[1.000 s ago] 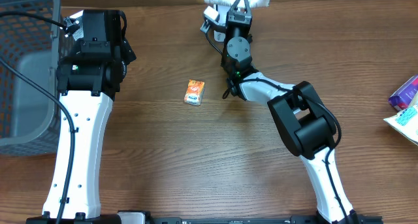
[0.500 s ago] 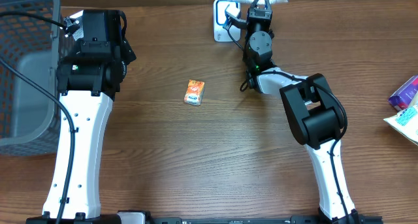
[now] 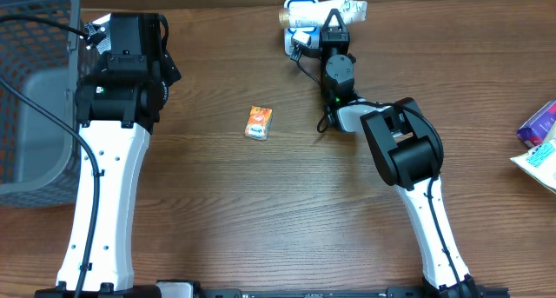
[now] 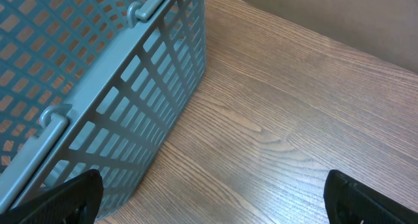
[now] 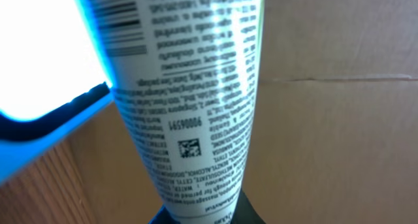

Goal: Scan the item barcode
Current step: 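Raise the white tube and hold its barcode in front of the scanner, then carry the white tube right and drop it at the right edge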

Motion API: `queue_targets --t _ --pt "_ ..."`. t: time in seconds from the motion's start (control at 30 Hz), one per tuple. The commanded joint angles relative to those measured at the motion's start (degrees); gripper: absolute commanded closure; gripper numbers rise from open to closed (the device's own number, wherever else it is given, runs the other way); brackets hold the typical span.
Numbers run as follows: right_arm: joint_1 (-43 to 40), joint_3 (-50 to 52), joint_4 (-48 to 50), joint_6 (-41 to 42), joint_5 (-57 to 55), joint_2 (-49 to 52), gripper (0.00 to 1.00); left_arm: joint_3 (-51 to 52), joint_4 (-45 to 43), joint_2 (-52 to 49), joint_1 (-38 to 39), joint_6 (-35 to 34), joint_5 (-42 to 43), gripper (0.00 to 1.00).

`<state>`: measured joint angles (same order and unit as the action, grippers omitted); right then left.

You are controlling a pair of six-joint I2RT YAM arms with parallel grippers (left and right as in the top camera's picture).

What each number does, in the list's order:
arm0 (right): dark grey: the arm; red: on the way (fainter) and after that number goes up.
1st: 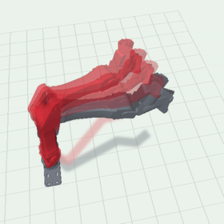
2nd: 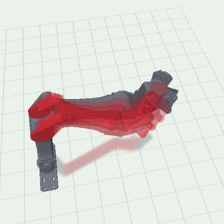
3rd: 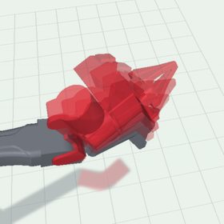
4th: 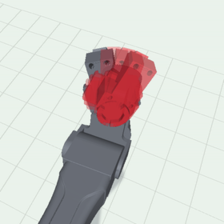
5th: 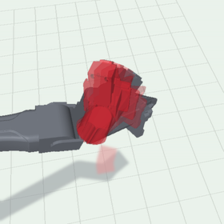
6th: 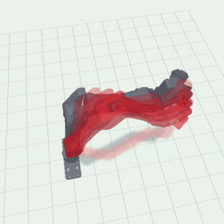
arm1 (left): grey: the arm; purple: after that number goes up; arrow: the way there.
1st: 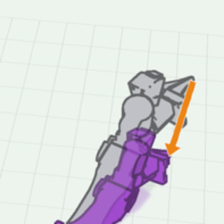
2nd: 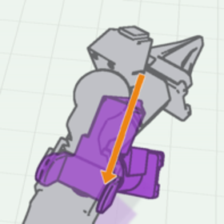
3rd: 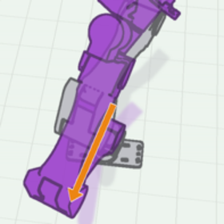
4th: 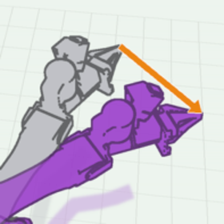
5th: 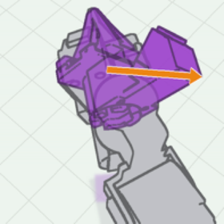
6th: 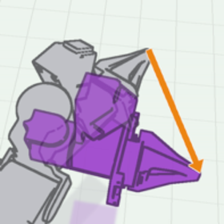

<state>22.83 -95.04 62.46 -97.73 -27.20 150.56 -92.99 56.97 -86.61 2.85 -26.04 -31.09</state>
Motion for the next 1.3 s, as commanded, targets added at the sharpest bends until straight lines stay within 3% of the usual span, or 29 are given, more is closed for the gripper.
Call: queue_targets --t 0.0,0.4,0.83,0.97,1.1,1.17,1.23,1.27 --pt "-0.42 -5.22 0.15 3.72 1.70 -1.27 0.96 0.00 -0.24 -0.28 -0.22 -1.01 -0.81 0.00" --pt "-0.96 -7.87 -7.78 8.00 2.78 -1.25 0.96 0.00 -0.24 -0.28 -0.22 -1.01 -0.81 0.00" --pt "-1.05 -7.80 -6.36 7.41 -4.13 -7.58 0.96 0.00 -0.24 -0.28 -0.22 -1.01 -0.81 0.00" --pt "-0.28 -7.61 -16.09 12.48 -10.86 -14.38 0.96 0.00 -0.24 -0.28 -0.22 -1.01 -0.81 0.00" --pt "0.50 -7.61 -19.87 17.92 -20.94 -21.38 0.96 0.00 -0.24 -0.28 -0.22 -1.01 -0.81 0.00" --pt "0.83 -7.61 -30.47 22.12 -24.46 -25.73 0.96 0.00 -0.24 -0.28 -0.22 -1.01 -0.81 0.00" --pt "0.96 -7.61 -46.25 28.70 -25.97 -30.27 0.96 0.00 -0.24 -0.28 -0.22 -1.01 -0.81 0.00" --pt "0.96 -7.61 -58.66 35.95 -26.80 -33.42 0.96 0.00 -0.24 -0.28 -0.22 -1.01 -0.81 0.00"
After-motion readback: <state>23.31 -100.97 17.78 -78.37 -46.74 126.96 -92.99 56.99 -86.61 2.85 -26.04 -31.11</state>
